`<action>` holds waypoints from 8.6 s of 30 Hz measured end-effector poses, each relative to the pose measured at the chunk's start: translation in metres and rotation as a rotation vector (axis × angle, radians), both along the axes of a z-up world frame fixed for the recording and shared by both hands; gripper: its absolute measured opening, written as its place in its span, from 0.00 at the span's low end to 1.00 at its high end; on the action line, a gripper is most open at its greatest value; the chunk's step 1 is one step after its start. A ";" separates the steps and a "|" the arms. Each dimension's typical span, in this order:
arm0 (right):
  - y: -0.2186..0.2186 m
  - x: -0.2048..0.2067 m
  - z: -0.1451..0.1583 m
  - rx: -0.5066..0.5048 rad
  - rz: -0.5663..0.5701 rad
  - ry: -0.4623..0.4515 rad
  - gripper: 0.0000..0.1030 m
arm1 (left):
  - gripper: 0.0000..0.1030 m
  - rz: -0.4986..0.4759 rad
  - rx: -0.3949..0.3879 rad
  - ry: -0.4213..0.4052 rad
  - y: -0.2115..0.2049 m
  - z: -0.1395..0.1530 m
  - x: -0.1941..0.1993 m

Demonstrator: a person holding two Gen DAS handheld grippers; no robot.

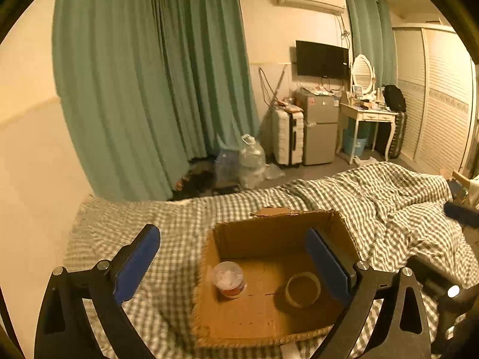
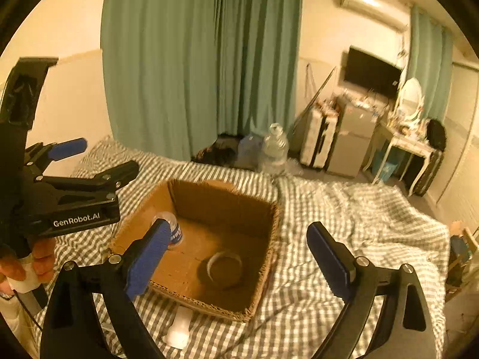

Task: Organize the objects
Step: 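Reach the left tool to the toothpaste tube while the right tool grasps the black cup, then grasp the toothpaste tube with the left tool while the right tool holds the black cup, then lower the toothpaste tube into the box with the left tool while the right drops the black cup in, then move both tools back to the bunny bottle and white cylindrical bottle, then grasp the white bunny bottle with the left tool while the right tool grasps the white cylindrical bottle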

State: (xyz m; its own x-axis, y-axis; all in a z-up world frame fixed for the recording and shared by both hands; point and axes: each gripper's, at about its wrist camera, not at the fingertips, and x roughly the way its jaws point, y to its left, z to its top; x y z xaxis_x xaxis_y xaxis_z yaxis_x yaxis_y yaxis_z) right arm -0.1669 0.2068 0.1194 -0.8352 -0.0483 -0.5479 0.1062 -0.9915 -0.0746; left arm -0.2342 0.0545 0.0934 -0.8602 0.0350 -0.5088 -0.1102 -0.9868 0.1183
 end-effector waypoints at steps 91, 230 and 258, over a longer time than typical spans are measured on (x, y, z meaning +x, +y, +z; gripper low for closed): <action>-0.028 0.106 -0.224 -0.118 0.058 -0.398 0.77 | 0.18 -0.171 0.042 -0.569 -0.031 -0.272 0.154; -0.034 0.017 -0.281 -0.092 0.022 -0.433 0.90 | 0.73 0.086 0.098 -0.523 -0.069 -0.314 0.064; -0.058 0.017 -0.304 -0.046 0.093 -0.523 0.42 | 0.61 0.025 0.058 -0.451 -0.064 -0.263 0.109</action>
